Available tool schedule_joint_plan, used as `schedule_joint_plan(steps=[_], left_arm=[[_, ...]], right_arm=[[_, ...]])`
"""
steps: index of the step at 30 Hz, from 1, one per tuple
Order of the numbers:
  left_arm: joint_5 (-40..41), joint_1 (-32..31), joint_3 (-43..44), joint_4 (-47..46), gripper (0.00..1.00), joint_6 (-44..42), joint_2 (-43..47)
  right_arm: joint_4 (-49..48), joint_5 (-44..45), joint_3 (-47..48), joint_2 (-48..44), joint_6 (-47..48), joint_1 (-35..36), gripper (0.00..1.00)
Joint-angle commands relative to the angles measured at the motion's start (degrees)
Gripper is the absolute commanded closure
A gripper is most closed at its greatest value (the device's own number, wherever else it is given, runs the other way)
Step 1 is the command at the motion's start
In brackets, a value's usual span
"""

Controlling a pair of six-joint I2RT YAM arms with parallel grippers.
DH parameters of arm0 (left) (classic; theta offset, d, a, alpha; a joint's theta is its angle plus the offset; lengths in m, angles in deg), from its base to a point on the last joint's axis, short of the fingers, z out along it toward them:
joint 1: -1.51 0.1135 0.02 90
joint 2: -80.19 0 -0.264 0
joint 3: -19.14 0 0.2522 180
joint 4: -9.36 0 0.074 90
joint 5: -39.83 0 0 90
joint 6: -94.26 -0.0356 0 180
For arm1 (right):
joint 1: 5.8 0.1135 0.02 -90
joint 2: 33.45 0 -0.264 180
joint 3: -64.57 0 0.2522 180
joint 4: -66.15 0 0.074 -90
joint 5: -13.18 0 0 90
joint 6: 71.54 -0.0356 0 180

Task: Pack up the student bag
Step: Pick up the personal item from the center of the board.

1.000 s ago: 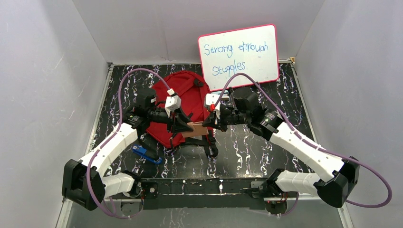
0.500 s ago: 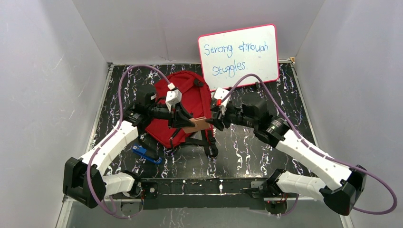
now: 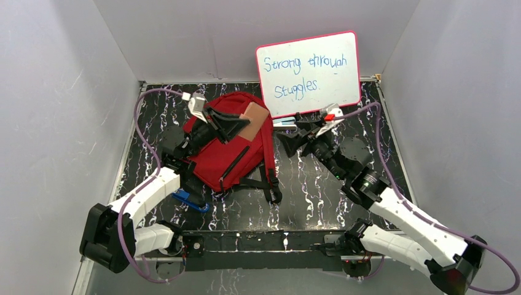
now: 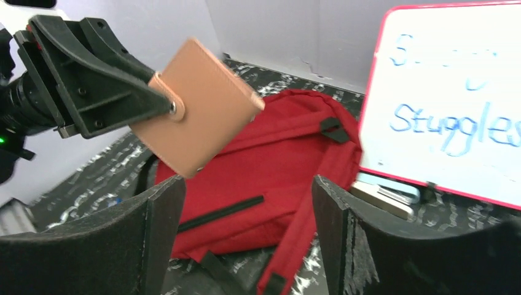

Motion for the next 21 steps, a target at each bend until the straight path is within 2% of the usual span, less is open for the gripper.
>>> schedule_joint_plan(steps=[1,8,15,21], left_arm=[[11.06,-0.12,0.40,-20.99,1.00,10.98,2.78],[13.82,-0.12,3.68,-22.57,1.00,13.16,3.59],[13.82,-0.11,4.68,-28.74,1.00,17.78,2.55],[10.25,-0.12,6.18,-32.55,1.00,20.76,0.93]], right_arm=[[-14.90,-5.93,-1.24,3.26,-8.59,-0.07,0.13],[-32.17,-23.95,0.44,11.59,-16.08,-2.06,0.03],[-43.45,-30.26,4.16,19.00,-24.89,-5.18,0.03],[-53.35,-36.86,8.02,24.47,-33.55,-8.96,0.09]])
